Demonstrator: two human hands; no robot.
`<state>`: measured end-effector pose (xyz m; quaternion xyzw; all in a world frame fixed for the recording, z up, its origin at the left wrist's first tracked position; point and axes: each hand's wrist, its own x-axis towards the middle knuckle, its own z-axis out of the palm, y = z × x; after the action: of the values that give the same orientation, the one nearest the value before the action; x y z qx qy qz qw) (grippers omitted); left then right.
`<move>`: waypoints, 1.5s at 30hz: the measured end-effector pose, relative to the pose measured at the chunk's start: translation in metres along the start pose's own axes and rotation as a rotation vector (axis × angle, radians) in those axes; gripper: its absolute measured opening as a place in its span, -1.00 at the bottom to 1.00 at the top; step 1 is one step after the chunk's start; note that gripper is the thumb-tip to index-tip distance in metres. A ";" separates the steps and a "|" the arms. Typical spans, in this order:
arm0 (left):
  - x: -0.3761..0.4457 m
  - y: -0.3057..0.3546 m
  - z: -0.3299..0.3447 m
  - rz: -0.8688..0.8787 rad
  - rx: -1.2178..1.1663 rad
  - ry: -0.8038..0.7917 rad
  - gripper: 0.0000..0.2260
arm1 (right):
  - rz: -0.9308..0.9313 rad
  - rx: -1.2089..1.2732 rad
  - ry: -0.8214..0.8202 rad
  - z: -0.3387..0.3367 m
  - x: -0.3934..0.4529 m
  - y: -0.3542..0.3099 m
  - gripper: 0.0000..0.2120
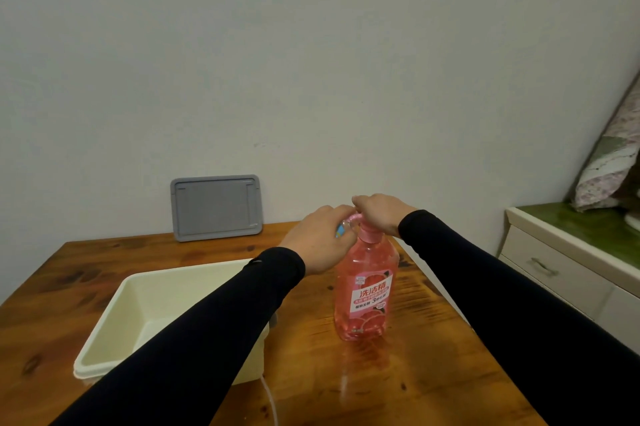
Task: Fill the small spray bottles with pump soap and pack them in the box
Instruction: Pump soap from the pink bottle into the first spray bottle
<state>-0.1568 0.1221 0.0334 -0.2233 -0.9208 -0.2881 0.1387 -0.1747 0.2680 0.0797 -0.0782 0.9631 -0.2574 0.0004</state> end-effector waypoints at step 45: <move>0.002 -0.001 0.000 0.006 -0.007 -0.012 -0.63 | 0.008 0.085 -0.063 0.001 -0.001 0.000 -0.84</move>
<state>-0.1589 0.1216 0.0339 -0.2284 -0.9199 -0.2895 0.1332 -0.1734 0.2679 0.0786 -0.0824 0.9511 -0.2956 0.0353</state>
